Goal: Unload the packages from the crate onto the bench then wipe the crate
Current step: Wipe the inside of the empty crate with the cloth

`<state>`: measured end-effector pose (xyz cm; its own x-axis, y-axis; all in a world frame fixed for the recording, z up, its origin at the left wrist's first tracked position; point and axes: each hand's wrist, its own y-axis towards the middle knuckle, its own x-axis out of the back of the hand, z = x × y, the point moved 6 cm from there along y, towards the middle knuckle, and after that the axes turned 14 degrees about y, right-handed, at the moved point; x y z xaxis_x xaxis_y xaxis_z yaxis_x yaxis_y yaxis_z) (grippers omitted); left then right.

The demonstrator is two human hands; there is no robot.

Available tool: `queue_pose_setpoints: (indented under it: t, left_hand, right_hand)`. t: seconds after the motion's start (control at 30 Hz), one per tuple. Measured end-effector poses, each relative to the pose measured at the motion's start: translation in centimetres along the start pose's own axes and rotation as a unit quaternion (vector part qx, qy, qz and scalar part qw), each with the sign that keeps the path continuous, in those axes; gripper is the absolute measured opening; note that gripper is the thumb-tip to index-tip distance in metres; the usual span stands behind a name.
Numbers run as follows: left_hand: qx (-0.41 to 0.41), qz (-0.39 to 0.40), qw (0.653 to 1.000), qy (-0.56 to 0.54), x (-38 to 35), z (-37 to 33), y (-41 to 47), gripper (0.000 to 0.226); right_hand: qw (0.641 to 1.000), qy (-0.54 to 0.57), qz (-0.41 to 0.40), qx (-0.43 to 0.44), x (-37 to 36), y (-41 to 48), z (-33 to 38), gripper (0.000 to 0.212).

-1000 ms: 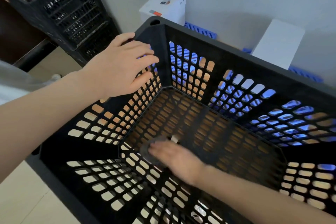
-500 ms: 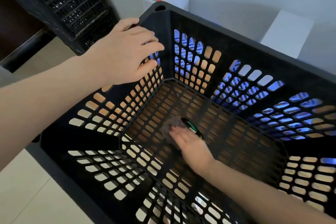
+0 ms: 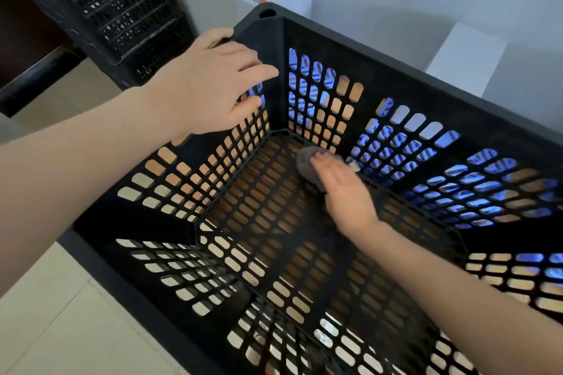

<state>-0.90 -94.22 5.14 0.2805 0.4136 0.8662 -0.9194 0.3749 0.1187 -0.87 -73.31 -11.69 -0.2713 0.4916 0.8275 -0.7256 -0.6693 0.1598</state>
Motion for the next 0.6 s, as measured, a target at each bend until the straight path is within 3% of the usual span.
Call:
queue_pose_setpoints:
  t: [0.1, 0.2, 0.3, 0.37, 0.5, 0.6]
  left_hand:
    - [-0.003, 0.0, 1.0, -0.001, -0.2, 0.1, 0.0, 0.053]
    - [-0.003, -0.011, 1.0, -0.003, -0.2, 0.0, 0.0, 0.051]
    - [-0.006, -0.013, 1.0, -0.008, -0.1, 0.0, 0.0, 0.05]
    - [-0.007, -0.013, 1.0, -0.009, 0.0, 0.0, 0.0, 0.051]
    - [-0.007, -0.006, 1.0, -0.008, 0.1, 0.0, 0.0, 0.052]
    - [-0.008, -0.003, 1.0, -0.011, 0.2, 0.0, 0.0, 0.052]
  right_hand:
    - [0.996, -0.04, 0.044, -0.074, -1.0, -0.6, -3.6, 0.059]
    - [0.993, -0.042, 0.058, -0.088, -3.1, -2.9, -2.9, 0.059]
    - [0.997, -0.032, 0.074, -0.022, -4.3, -5.4, 0.2, 0.066]
    - [0.991, -0.01, 0.128, 0.026, -5.4, -8.2, 2.5, 0.071]
    - [0.957, 0.026, 0.224, 0.181, -7.8, -13.7, 7.0, 0.043]
    - [0.935, 0.023, 0.262, 0.24, -7.2, -13.8, 7.3, 0.044]
